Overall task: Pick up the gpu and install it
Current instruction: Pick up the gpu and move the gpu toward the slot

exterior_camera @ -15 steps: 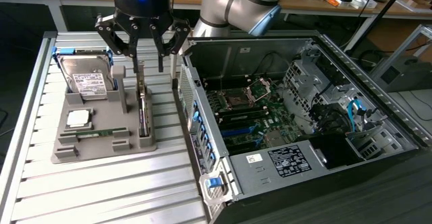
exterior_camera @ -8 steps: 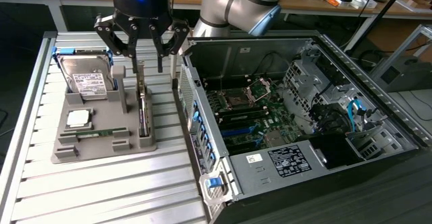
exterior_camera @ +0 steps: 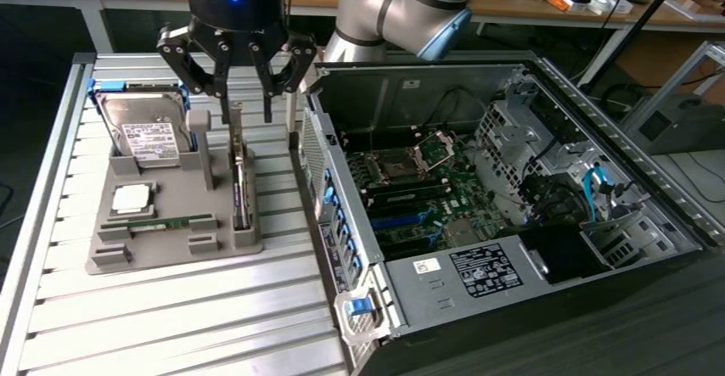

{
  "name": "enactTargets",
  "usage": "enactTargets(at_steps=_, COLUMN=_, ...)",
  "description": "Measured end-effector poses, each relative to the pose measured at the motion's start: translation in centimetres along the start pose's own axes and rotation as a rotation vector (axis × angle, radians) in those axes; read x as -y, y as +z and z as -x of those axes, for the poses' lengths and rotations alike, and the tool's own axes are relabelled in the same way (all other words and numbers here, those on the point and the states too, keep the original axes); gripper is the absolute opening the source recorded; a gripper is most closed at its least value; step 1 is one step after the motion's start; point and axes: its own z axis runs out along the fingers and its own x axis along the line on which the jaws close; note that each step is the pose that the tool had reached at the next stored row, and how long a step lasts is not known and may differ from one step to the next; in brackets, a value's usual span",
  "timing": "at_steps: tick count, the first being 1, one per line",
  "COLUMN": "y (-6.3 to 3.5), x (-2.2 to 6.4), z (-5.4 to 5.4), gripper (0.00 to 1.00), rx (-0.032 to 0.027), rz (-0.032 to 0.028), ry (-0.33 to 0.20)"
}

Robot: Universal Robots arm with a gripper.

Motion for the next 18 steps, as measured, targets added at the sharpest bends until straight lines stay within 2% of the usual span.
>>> enactTargets(at_steps=18, y=0.42, x=0.04, z=-0.30, gripper=0.48, rx=0.0001, rz=0.0002, ry=0.000)
